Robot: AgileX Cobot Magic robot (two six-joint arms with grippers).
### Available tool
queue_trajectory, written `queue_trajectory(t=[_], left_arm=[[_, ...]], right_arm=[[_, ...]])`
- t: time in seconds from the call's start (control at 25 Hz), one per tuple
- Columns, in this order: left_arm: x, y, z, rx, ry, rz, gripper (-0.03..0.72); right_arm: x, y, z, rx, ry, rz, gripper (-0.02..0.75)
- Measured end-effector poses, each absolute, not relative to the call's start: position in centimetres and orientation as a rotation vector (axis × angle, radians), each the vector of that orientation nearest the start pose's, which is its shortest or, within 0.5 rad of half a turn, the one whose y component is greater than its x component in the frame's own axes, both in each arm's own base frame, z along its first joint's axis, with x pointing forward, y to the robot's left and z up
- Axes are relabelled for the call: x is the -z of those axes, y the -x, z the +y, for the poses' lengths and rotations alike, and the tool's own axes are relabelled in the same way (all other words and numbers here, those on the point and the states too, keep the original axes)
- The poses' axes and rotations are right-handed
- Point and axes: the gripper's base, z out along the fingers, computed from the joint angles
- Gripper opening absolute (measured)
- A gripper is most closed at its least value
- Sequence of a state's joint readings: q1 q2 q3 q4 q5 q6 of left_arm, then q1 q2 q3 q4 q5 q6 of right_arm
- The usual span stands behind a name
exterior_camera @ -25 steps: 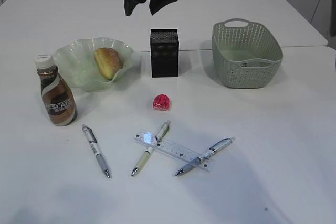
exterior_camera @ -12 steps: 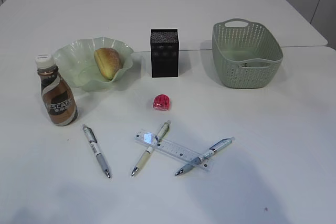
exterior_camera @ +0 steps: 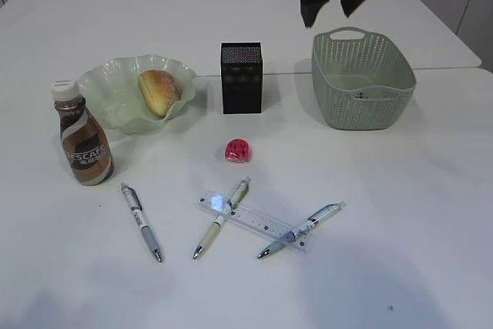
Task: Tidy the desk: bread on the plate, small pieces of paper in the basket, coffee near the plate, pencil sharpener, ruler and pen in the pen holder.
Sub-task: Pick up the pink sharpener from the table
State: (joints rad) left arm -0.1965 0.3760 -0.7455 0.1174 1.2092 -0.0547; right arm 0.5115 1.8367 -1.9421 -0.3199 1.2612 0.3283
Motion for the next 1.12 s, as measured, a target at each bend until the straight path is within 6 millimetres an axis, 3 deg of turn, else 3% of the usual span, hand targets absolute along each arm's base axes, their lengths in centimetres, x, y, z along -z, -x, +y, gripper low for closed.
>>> queue_trajectory(t=[0.12,0.28,0.32,0.48,0.52,0.64,1.12], left_arm=[[-33.1,-3.4,0.3,-0.010,-0.131,2.313,0.384],[-33.1,-3.4,0.3,0.001,-0.103,2.318,0.384],[-33.1,-3.4,0.3,0.004,-0.098,2.318,0.384],[-33.0,-3.4,0.3,0.023,-0.082,2.326,0.384],[-33.0,-3.3,0.2,0.026,-0.079,2.331,0.383],[-32.8,-3.2,0.2,0.040,-0.075,2.355,0.383],[-32.7,-3.1,0.1,0.056,-0.075,2.374,0.382]], right_arm=[[-34.9,-36.0,17.4,0.120,0.212,2.643,0.407],[-33.4,-36.5,17.8,0.104,0.141,2.684,0.407],[-31.9,-37.0,18.3,0.092,0.111,2.723,0.407],[-29.8,-37.6,19.1,0.062,0.100,2.786,0.407],[-28.1,-38.0,19.8,0.016,0.089,2.845,0.407],[-26.1,-38.4,20.6,-0.037,0.058,2.904,0.407],[-22.5,-39.8,22.5,-0.232,-0.171,2.912,0.434]])
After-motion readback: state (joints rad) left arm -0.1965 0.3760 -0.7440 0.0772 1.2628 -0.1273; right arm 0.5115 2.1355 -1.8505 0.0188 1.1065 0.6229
